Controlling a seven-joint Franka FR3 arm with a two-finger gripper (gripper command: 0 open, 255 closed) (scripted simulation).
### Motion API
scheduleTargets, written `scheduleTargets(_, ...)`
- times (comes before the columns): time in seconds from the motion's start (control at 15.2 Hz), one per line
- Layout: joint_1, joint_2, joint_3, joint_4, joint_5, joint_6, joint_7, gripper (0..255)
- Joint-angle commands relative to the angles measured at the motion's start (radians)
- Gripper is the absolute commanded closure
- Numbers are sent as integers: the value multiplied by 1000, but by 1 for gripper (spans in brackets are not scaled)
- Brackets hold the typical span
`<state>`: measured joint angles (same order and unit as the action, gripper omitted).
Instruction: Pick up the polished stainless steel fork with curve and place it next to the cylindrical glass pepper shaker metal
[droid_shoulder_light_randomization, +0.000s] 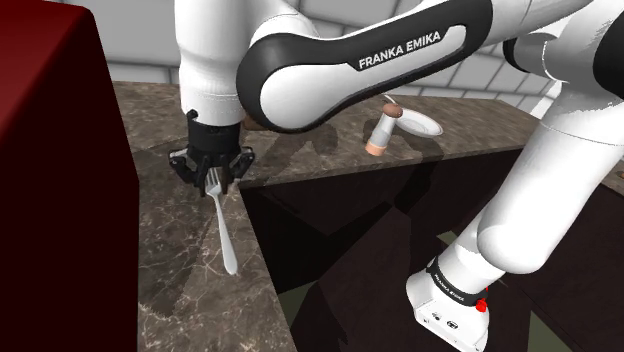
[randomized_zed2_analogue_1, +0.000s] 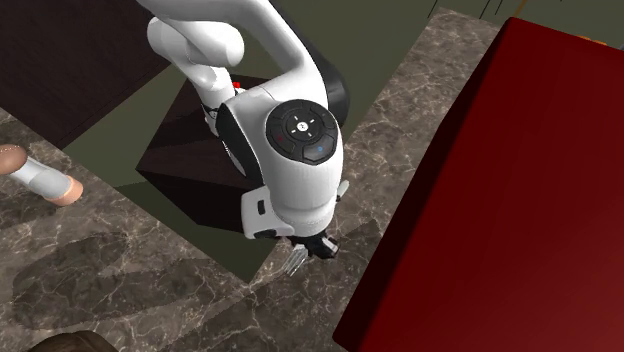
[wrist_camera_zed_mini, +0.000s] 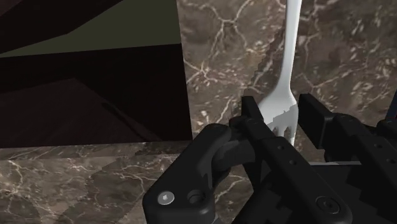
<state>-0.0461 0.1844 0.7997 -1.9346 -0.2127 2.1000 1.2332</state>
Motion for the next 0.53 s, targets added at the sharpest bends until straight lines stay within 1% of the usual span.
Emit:
scheduleTargets(0.0,-3,-13,4,18,13,-26,-9,255)
scheduleTargets(0.46,-10,-47,11,81,47,-111,-35,255)
